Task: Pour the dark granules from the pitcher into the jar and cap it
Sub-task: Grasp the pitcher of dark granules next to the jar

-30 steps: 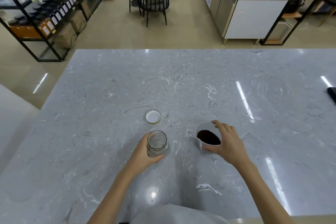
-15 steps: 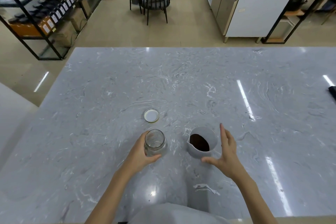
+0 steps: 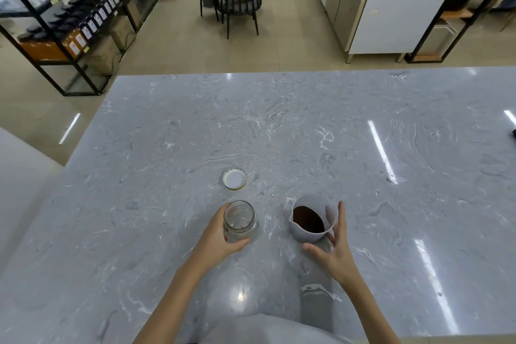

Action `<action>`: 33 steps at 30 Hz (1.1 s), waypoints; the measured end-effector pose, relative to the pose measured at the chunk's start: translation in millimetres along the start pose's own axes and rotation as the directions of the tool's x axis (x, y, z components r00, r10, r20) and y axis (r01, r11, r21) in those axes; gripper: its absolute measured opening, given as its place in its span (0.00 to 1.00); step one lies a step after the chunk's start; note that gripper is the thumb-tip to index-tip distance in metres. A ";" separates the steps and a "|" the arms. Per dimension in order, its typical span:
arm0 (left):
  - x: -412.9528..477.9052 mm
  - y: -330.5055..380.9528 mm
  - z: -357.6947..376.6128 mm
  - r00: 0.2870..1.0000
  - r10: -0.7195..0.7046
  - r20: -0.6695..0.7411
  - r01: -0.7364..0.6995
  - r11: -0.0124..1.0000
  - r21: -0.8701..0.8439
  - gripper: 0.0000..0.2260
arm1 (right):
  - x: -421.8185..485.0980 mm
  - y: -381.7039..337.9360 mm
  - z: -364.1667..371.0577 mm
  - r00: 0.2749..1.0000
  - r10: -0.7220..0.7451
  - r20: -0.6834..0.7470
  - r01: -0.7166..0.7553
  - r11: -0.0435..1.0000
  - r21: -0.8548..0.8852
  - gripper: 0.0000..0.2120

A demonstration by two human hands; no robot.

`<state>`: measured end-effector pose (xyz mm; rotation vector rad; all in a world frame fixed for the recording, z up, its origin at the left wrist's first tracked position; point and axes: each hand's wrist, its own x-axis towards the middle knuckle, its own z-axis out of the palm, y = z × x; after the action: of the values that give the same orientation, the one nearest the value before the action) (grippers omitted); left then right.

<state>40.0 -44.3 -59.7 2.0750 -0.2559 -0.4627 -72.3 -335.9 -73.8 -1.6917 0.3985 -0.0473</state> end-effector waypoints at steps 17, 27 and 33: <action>-1.7 2.4 0.6 1.000 -0.011 -0.023 0.012 0.999 0.036 0.42 | 30.3 -9.9 19.2 0.998 -0.065 -0.003 0.064 0.995 -0.074 0.61; -2.5 3.3 2.1 1.000 -0.010 -0.026 0.011 0.999 0.041 0.42 | 32.1 -10.6 22.1 0.988 -0.136 0.068 0.140 0.988 -0.064 0.56; -4.2 4.8 3.2 0.999 -0.016 -0.040 0.017 0.999 0.038 0.41 | 34.9 -13.7 24.6 0.989 -0.142 0.042 0.142 0.990 0.003 0.48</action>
<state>34.8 -47.8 -56.2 2.1224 -0.2260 -0.4296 -30.0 -321.1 -71.5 -1.7162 0.2464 -0.1157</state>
